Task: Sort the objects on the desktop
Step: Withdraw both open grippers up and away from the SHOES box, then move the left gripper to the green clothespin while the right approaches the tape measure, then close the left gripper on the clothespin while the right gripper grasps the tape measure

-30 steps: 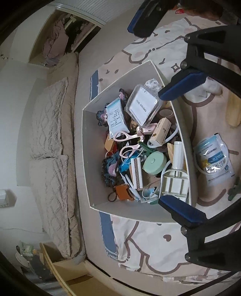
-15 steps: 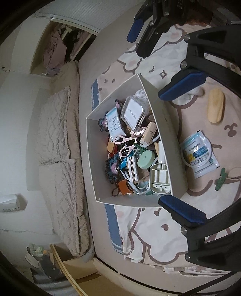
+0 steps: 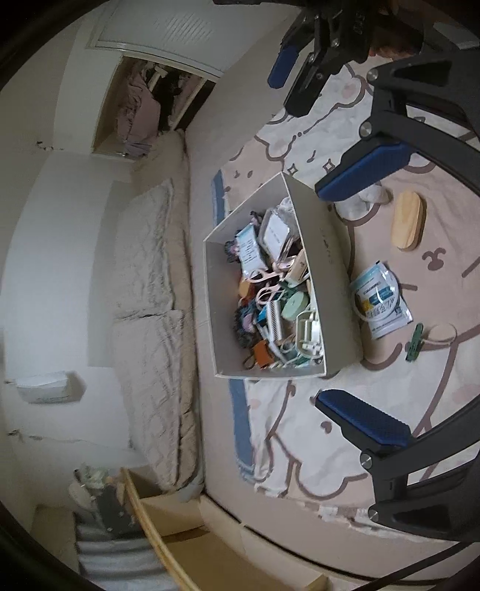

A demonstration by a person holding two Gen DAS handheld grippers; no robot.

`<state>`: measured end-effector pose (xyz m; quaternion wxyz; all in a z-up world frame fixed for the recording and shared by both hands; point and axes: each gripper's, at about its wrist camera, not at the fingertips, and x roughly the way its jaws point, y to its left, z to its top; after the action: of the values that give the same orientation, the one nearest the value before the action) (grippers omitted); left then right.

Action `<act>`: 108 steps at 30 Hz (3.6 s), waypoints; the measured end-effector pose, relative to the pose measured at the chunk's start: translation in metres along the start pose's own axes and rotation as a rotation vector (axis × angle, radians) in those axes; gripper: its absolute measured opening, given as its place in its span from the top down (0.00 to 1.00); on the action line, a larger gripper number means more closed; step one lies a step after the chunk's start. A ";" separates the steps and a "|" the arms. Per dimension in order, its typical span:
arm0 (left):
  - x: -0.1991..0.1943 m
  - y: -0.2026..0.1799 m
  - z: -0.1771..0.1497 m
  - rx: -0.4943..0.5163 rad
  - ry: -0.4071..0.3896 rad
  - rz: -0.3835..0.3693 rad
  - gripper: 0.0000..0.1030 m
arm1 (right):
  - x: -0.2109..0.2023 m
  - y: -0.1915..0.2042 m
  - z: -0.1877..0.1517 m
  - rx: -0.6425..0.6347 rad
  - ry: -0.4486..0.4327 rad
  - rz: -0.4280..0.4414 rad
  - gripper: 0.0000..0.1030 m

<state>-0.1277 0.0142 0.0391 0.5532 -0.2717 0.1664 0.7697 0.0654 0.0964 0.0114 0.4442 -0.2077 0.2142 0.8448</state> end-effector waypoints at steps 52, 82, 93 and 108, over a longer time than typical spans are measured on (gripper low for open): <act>0.055 0.058 -0.073 -0.053 0.179 0.126 0.00 | 0.055 -0.100 -0.144 0.032 0.363 -0.269 0.00; 0.143 0.068 -0.114 -0.193 0.463 0.187 0.00 | 0.064 -0.110 -0.183 -0.015 0.339 -0.326 0.00; 0.151 0.101 -0.130 -0.205 0.517 0.268 0.00 | 0.063 -0.112 -0.185 -0.002 0.325 -0.314 0.00; 0.130 0.118 -0.139 -0.272 0.499 0.160 0.00 | 0.063 -0.114 -0.188 0.023 0.316 -0.288 0.00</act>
<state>-0.2375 -0.0033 -0.1557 0.3913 -0.5104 0.2135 0.7354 0.1582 0.0943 -0.1973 0.5234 -0.3607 0.2591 0.7272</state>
